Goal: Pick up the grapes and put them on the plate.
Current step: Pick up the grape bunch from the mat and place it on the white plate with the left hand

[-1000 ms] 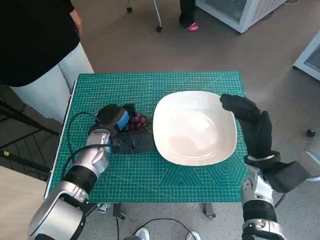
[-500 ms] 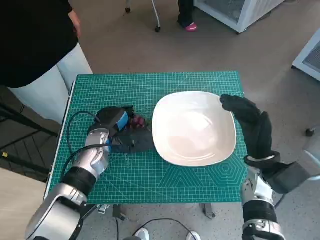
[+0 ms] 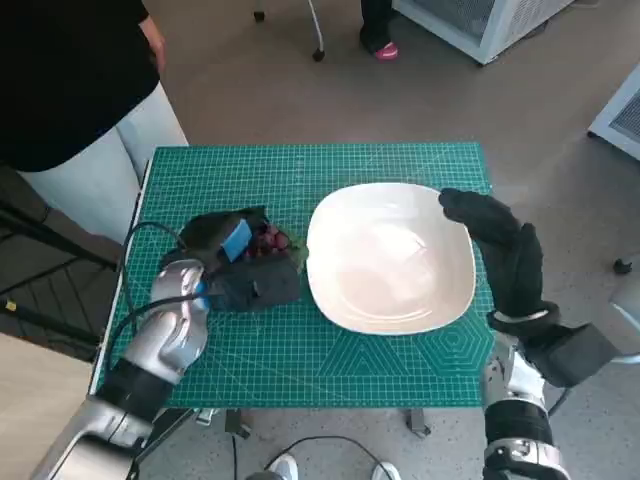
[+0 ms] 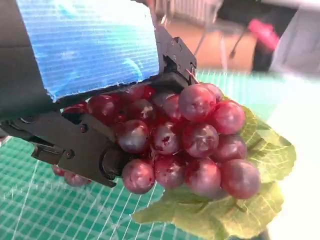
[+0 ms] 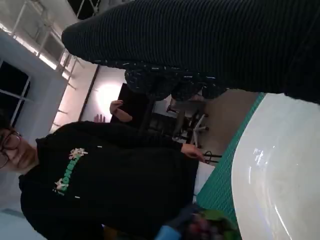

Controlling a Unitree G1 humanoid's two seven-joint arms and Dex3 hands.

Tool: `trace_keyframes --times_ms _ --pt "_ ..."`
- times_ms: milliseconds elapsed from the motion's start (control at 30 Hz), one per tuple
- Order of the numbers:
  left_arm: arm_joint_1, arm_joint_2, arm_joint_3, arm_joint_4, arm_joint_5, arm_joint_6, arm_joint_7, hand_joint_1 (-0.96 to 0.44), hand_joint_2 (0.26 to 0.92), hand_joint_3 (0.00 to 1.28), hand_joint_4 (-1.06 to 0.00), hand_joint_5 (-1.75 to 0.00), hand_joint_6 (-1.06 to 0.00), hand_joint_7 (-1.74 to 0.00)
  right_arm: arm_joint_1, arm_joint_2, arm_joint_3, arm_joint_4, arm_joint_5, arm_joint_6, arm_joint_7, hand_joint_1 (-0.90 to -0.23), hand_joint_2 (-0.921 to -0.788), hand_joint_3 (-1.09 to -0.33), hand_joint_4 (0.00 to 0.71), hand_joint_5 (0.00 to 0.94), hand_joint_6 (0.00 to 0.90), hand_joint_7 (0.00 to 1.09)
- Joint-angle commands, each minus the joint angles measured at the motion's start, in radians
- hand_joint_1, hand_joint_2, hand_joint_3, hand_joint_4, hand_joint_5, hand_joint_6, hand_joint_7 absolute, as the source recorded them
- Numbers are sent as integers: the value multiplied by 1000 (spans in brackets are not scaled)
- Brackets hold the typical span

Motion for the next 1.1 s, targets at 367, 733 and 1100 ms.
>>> trace_keyframes --times_ms 367,733,1100 --pt "107 34 99 -355 105 34 25 1 921 101 -650 -1238 -596 -1155 15 8 4 16 0 7 -1 -438 -921 -625 498 0 444 153" --pt "112 20 103 -346 127 16 31 1 921 117 -603 -1156 -598 -1279 13 7 4 20 -5 -2 -7 -437 -921 -624 500 1 445 155" --pt "63 -12 58 -307 135 13 -17 2 921 116 -626 -1340 -597 -1071 11 2 1 21 -4 1 -13 -433 -921 -627 500 1 444 156"
